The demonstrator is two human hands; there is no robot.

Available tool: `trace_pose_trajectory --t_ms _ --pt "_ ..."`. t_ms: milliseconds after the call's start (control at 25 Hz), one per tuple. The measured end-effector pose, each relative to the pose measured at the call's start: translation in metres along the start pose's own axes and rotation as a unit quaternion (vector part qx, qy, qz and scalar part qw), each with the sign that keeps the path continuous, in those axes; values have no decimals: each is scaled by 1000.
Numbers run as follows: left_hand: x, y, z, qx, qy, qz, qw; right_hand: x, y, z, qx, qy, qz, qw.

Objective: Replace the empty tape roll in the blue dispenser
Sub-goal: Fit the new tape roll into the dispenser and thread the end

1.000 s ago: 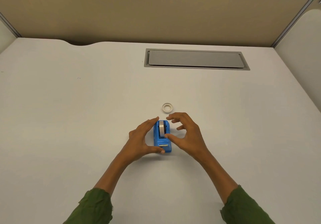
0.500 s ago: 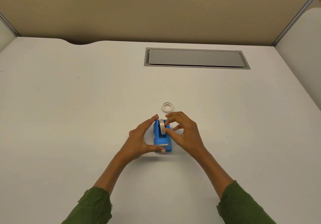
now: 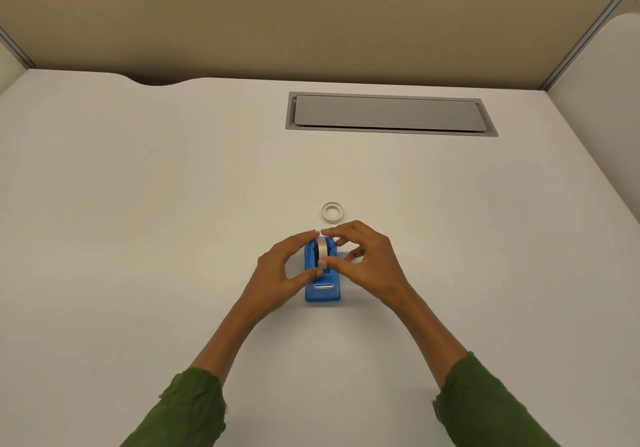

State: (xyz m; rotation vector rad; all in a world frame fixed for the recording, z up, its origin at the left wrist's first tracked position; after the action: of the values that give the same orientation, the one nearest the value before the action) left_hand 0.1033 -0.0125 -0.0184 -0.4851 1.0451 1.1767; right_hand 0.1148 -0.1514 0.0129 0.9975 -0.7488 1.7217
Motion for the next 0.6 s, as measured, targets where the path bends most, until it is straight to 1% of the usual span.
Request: trace_pose_trajectory --t_ms 120,200,480,600 --pt "-2 -1 1 -2 5 -6 1000 -1 -3 -7 33 22 -15 999" --pt "-2 -2 1 -3 6 -6 1000 -1 -6 -6 30 13 -27 999" --pt "-2 -4 1 -8 21 3 1000 -6 -12 3 13 -70 -85 994" --pt "1 -5 1 -12 37 14 999 -9 -14 5 1 -75 -100 992"
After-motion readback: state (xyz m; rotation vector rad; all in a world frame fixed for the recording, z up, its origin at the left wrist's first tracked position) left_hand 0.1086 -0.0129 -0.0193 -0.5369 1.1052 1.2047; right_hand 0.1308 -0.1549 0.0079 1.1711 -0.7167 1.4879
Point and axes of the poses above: each hand's wrist, its own y-axis away from the middle knuckle, its own z-axis out of the back of the hand, x = y × z, the point moved 10 cm from there along -y, towards the middle knuckle, and after that the axes turned 9 degrees about x, right-handed, at the moved point
